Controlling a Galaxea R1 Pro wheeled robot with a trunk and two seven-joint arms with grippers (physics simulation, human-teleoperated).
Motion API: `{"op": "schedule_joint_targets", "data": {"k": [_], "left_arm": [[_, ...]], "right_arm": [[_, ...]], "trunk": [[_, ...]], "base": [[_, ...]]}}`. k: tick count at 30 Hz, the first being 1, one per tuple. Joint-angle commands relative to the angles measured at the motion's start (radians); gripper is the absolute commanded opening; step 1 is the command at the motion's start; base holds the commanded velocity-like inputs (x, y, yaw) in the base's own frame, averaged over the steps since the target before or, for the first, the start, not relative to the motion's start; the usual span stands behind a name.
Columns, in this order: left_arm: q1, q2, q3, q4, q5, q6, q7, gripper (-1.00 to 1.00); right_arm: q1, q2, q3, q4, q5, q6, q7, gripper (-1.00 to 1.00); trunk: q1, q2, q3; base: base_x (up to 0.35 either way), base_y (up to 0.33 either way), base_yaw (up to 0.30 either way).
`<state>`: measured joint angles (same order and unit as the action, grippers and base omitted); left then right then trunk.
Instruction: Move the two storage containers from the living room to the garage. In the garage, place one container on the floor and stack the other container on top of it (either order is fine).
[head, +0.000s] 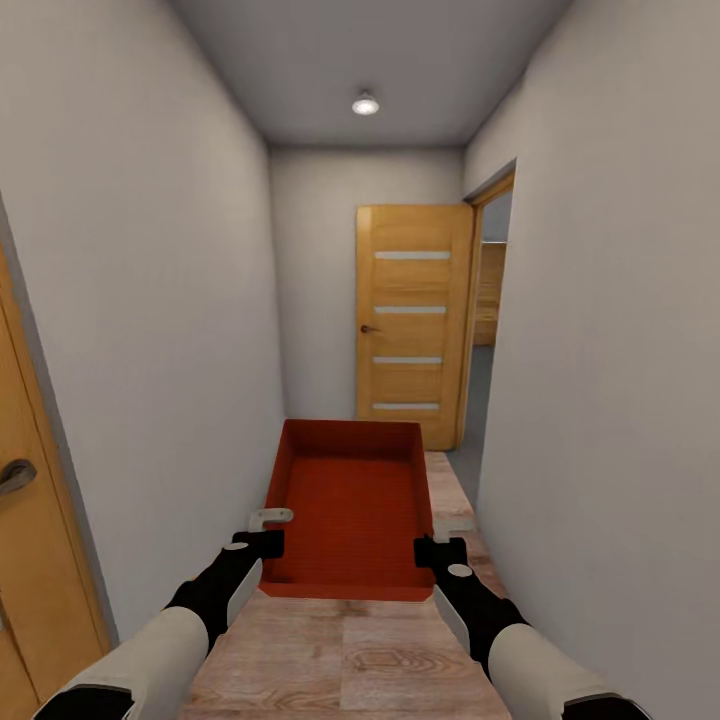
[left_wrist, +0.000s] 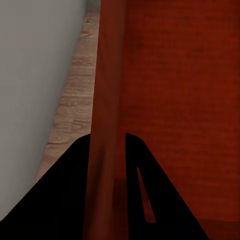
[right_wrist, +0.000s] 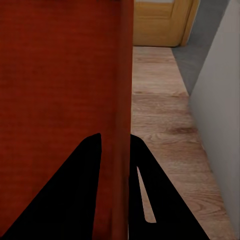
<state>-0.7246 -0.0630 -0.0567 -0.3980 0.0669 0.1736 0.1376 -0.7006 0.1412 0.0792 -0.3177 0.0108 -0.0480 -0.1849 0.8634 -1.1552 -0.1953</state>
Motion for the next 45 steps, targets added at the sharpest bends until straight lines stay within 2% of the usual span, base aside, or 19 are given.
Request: {"op": "schedule_joint_targets", "data": {"k": [1, 45], "left_arm": [[-0.001, 0.002, 0.023, -0.005, -0.015, -0.019, 0.083, -1.0], [-0.001, 0.002, 0.023, -0.005, -0.015, -0.02, 0.083, -1.0]], "right_arm": [[0.0, -0.04, -0.013, 0.003, -0.005, -0.003, -0.082, -1.0], [0.0, -0.041, -0.013, 0.003, -0.005, -0.005, -0.082, -1.0]], "trunk": [[0.001, -0.001, -0.001], [0.001, -0.001, -0.001]], "base": [[0.323, 0.0, 0.0], [0.323, 0.0, 0.0]]}}
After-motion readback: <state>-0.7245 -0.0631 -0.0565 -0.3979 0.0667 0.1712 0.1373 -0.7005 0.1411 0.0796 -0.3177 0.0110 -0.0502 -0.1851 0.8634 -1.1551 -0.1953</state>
